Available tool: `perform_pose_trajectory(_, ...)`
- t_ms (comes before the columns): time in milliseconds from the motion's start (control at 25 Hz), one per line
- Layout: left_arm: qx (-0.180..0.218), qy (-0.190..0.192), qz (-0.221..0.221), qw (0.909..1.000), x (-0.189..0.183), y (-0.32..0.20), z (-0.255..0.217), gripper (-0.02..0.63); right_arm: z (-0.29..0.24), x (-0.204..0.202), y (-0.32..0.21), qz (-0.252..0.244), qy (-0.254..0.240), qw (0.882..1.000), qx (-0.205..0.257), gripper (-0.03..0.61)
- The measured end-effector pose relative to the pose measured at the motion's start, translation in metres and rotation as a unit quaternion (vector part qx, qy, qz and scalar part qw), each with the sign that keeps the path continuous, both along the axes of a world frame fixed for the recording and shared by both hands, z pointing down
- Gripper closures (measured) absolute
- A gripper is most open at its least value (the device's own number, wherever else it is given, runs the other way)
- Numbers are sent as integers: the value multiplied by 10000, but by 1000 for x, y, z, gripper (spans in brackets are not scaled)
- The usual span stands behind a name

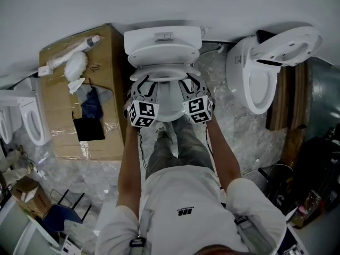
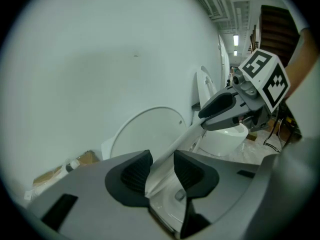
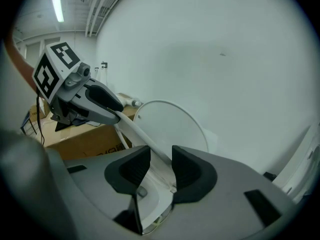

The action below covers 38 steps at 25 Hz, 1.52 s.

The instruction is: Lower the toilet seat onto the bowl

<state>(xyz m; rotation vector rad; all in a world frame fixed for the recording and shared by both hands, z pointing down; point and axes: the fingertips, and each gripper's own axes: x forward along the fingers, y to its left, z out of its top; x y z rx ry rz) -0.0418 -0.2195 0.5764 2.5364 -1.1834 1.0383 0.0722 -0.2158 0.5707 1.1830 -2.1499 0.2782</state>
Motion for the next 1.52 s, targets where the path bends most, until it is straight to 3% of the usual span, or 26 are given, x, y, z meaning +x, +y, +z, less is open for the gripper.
perform_pose_trajectory(1520, -356, -54, 908, 9952, -6, 130, 55, 439, 54, -8, 129, 84, 595, 9981, -157, 442)
